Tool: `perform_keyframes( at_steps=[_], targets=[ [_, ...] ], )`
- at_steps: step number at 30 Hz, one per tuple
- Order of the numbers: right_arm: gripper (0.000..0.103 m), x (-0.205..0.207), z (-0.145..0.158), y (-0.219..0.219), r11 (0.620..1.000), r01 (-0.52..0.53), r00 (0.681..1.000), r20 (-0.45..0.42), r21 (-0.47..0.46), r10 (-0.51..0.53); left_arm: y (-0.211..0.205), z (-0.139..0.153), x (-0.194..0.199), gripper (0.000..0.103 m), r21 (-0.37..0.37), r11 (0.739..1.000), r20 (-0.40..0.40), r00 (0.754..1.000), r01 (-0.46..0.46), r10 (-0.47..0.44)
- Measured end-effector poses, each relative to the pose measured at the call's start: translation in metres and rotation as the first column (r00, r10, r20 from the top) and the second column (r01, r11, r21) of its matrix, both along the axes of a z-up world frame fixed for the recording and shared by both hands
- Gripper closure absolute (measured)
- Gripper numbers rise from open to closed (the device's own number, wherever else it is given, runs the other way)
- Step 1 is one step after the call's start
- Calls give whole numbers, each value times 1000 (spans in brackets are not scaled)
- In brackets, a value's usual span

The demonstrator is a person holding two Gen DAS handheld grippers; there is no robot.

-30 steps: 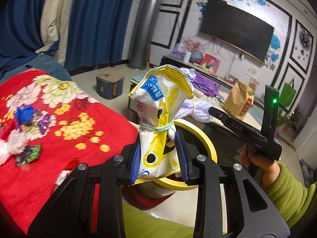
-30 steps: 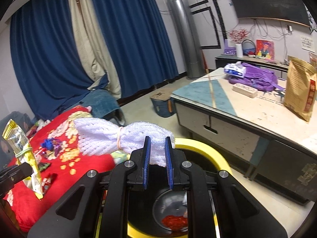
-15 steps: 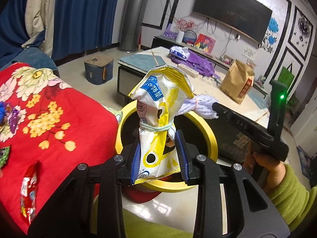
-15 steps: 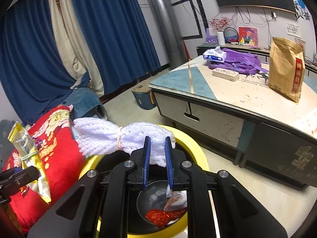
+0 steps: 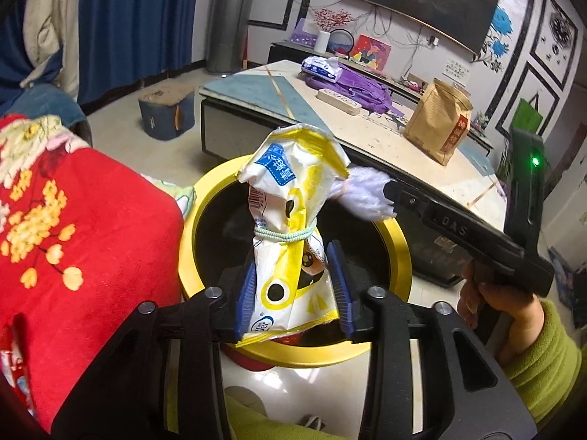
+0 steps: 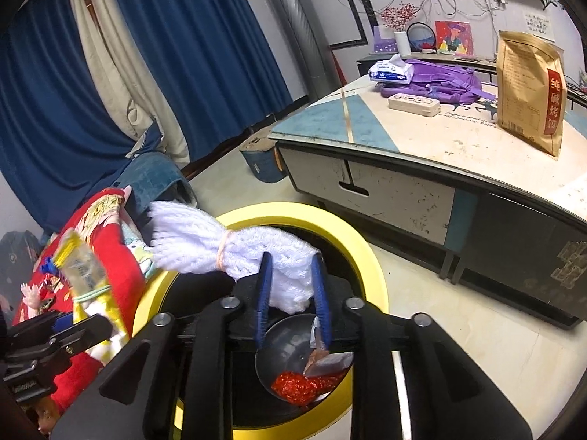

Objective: Collect trash
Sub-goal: 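Open both tools to drop the chip bag and foam net into the bin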

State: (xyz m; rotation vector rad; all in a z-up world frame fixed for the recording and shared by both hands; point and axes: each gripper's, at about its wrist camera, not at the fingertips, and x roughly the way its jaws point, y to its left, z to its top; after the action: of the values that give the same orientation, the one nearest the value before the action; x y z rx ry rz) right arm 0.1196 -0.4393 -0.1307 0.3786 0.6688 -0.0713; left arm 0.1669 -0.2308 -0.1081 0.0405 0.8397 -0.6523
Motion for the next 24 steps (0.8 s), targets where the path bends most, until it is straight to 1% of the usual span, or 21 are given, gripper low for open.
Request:
perform_keyframes(
  at_steps=[1,3,5,6,7,8,9,11,12,13,14,18,24],
  targets=[
    [74,0,-1,0,1000,3,1000,-1,1,-3,-1,-1,3,69,-5,1000,-6,1000,-7,7],
    [74,0,-1,-2,1000,6,1000,-6,9,-6,2,-2,7,60,-22,1000,-15,1000,-12,12],
    [72,-1,-1,-3,1000,14,1000,-6,10,-14,6,1,9,47,-37,999,-13,1000,-24,24],
    [70,-2,0,-4,1000,19,1000,-4,10,-19,8,1,8,44,-43,999,-14,999,-32,31],
    [66,-3,1,-6,1000,23,1000,0,10,-23,11,3,9,38,-48,998,-16,999,-40,39],
    [64,-3,2,-7,1000,26,1000,4,10,-26,13,5,9,31,-51,997,-14,999,-49,49],
    [62,-4,5,-7,1000,26,1000,11,10,-26,17,7,8,28,-52,997,-6,998,-65,64],
    [57,-5,8,-6,1000,27,999,22,8,-27,25,11,6,16,-64,994,0,996,-92,92],
    [54,-6,9,-6,1000,27,999,29,8,-27,30,14,5,12,-74,991,2,993,-114,115],
    [52,-7,11,-6,1000,27,999,36,8,-27,33,16,6,11,-76,989,4,992,-125,126],
    [51,-7,13,-5,1000,26,999,40,7,-26,38,19,5,11,-77,987,9,990,-140,141],
    [43,-9,18,1,1000,18,998,53,5,-18,51,29,-1,11,-77,981,50,982,-180,184],
    [39,-10,27,12,1000,1,998,68,-12,0,62,43,-12,11,-59,978,119,971,-202,207]
  ],
)
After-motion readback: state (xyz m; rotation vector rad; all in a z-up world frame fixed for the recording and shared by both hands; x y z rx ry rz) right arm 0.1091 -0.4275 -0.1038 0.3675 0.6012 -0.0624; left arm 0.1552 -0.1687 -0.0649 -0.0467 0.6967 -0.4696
